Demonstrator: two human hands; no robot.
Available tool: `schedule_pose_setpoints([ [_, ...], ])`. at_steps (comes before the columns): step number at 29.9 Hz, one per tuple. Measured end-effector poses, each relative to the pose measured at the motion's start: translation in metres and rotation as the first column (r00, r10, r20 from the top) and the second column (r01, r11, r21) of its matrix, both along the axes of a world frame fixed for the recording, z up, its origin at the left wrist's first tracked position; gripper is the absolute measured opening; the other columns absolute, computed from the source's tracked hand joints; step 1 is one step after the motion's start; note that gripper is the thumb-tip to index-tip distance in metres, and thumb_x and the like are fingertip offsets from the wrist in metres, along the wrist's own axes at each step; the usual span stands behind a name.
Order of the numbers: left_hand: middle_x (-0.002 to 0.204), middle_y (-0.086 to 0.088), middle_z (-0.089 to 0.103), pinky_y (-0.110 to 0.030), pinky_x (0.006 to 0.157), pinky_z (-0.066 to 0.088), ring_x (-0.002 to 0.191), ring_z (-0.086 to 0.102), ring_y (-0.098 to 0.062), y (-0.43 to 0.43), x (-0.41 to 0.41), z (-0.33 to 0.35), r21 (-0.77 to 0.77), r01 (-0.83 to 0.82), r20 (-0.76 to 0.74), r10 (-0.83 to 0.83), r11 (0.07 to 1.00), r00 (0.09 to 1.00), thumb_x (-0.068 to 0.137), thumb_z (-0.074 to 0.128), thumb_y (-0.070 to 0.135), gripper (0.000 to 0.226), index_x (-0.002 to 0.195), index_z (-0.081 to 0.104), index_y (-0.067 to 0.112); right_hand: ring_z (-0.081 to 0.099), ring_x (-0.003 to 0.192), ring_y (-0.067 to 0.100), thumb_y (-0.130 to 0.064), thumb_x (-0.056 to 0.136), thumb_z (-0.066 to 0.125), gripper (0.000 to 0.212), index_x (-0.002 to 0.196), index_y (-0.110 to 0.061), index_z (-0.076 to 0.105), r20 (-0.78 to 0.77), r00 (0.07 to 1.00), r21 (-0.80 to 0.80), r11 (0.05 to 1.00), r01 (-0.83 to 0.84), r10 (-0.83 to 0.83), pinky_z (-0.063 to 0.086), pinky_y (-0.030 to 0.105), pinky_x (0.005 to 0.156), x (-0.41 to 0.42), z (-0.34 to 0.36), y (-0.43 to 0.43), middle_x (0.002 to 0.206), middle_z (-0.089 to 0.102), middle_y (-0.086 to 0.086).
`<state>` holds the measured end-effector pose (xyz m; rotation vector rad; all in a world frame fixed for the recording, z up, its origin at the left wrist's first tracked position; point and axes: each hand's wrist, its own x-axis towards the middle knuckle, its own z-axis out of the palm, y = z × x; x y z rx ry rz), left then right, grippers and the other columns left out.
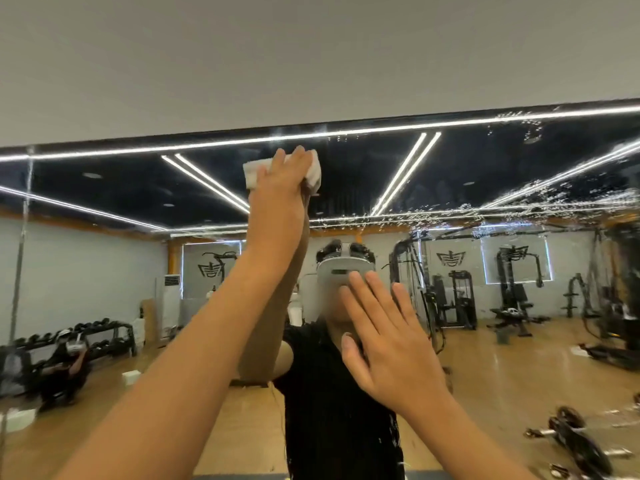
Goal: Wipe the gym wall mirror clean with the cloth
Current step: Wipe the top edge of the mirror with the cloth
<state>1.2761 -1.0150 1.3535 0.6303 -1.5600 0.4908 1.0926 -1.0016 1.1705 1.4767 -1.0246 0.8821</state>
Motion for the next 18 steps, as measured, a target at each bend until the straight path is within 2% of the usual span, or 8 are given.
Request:
schedule_pose_setpoints([
  [2, 0.158, -0.009, 0.044, -0.050, 0.121, 0.032, 0.148, 0.038, -0.030, 0.000, -0.007, 0.027, -0.076, -0.030, 0.082, 0.036, 0.997, 0.996, 0.104, 0.042, 0.007, 0.049, 0.151, 0.050, 0.012, 0.015, 0.159, 0.026, -0.039, 0.101, 0.048, 0.068, 0.160, -0.012, 0.032, -0.002, 1.000, 0.006, 1.000, 0.011, -0.011, 0.019, 0.053, 0.126, 0.000, 0.000, 0.000, 0.170, 0.021, 0.010],
  [4, 0.143, -0.003, 0.060, -0.042, 0.115, 0.042, 0.134, 0.054, -0.019, -0.012, -0.015, 0.039, -0.361, 0.162, 0.238, -0.077, 0.918, 0.968, 0.103, 0.049, 0.029, 0.040, 0.138, 0.065, 0.015, 0.015, 0.159, 0.026, -0.040, 0.101, 0.048, 0.068, 0.161, -0.012, 0.031, 0.000, 1.000, 0.009, 1.000, 0.020, -0.020, 0.019, 0.052, 0.126, 0.000, 0.000, -0.001, 0.170, 0.021, 0.010],
  [5, 0.136, 0.003, 0.065, -0.034, 0.112, 0.046, 0.127, 0.058, -0.012, -0.021, -0.016, 0.042, -0.421, 0.305, 0.229, -0.226, 0.854, 0.947, 0.103, 0.050, 0.037, 0.036, 0.130, 0.070, 0.024, 0.015, 0.159, 0.026, -0.040, 0.101, 0.048, 0.068, 0.161, -0.012, 0.031, 0.003, 1.000, 0.008, 1.000, 0.022, -0.022, 0.019, 0.052, 0.126, 0.000, -0.001, -0.001, 0.171, 0.020, 0.009],
  [7, 0.144, -0.005, 0.059, -0.042, 0.116, 0.043, 0.136, 0.054, -0.021, -0.023, -0.015, 0.040, -0.360, 0.220, 0.259, -0.130, 0.906, 0.957, 0.105, 0.046, 0.030, 0.037, 0.135, 0.067, 0.024, 0.015, 0.159, 0.025, -0.040, 0.101, 0.048, 0.068, 0.161, -0.012, 0.031, 0.006, 1.000, 0.004, 1.000, 0.024, -0.024, 0.018, 0.051, 0.127, 0.001, -0.001, -0.001, 0.171, 0.020, 0.009],
  [10, 0.152, -0.014, 0.050, -0.058, 0.115, 0.041, 0.140, 0.046, -0.038, -0.012, -0.012, 0.017, -0.140, 0.029, 0.127, -0.011, 0.990, 0.992, 0.105, 0.047, 0.010, 0.043, 0.146, 0.055, 0.021, 0.015, 0.159, 0.025, -0.039, 0.101, 0.049, 0.068, 0.161, -0.012, 0.031, 0.008, 1.000, 0.004, 1.000, 0.021, -0.021, 0.018, 0.052, 0.126, 0.001, -0.001, 0.000, 0.171, 0.021, 0.009],
  [13, 0.159, -0.012, 0.043, -0.060, 0.122, 0.029, 0.149, 0.035, -0.041, -0.013, -0.017, -0.020, -0.078, 0.085, 0.147, -0.073, 0.993, 0.986, 0.104, 0.051, 0.001, 0.050, 0.151, 0.050, 0.017, 0.014, 0.159, 0.026, -0.039, 0.101, 0.049, 0.068, 0.161, -0.012, 0.031, 0.012, 1.000, 0.015, 0.999, 0.028, -0.028, 0.021, 0.053, 0.125, 0.001, -0.001, 0.000, 0.170, 0.021, 0.009],
  [16, 0.160, -0.009, 0.043, -0.055, 0.121, 0.034, 0.147, 0.038, -0.037, -0.012, -0.018, -0.002, -0.007, 0.168, 0.050, -0.168, 0.986, 0.985, 0.107, 0.047, 0.009, 0.046, 0.149, 0.053, 0.027, 0.013, 0.159, 0.025, -0.040, 0.102, 0.048, 0.068, 0.161, -0.012, 0.030, 0.011, 0.999, 0.030, 0.999, 0.037, -0.037, 0.021, 0.053, 0.126, 0.001, -0.001, 0.000, 0.171, 0.020, 0.009],
  [18, 0.148, -0.011, 0.055, -0.038, 0.114, 0.041, 0.137, 0.050, -0.030, -0.003, -0.016, 0.031, 0.015, 0.183, 0.087, -0.184, 0.983, 0.979, 0.106, 0.045, 0.005, 0.044, 0.145, 0.059, 0.019, 0.011, 0.159, 0.025, -0.040, 0.102, 0.047, 0.068, 0.162, -0.013, 0.029, 0.011, 0.999, 0.038, 0.998, 0.043, -0.044, 0.020, 0.053, 0.126, 0.001, -0.001, 0.000, 0.171, 0.018, 0.009],
])
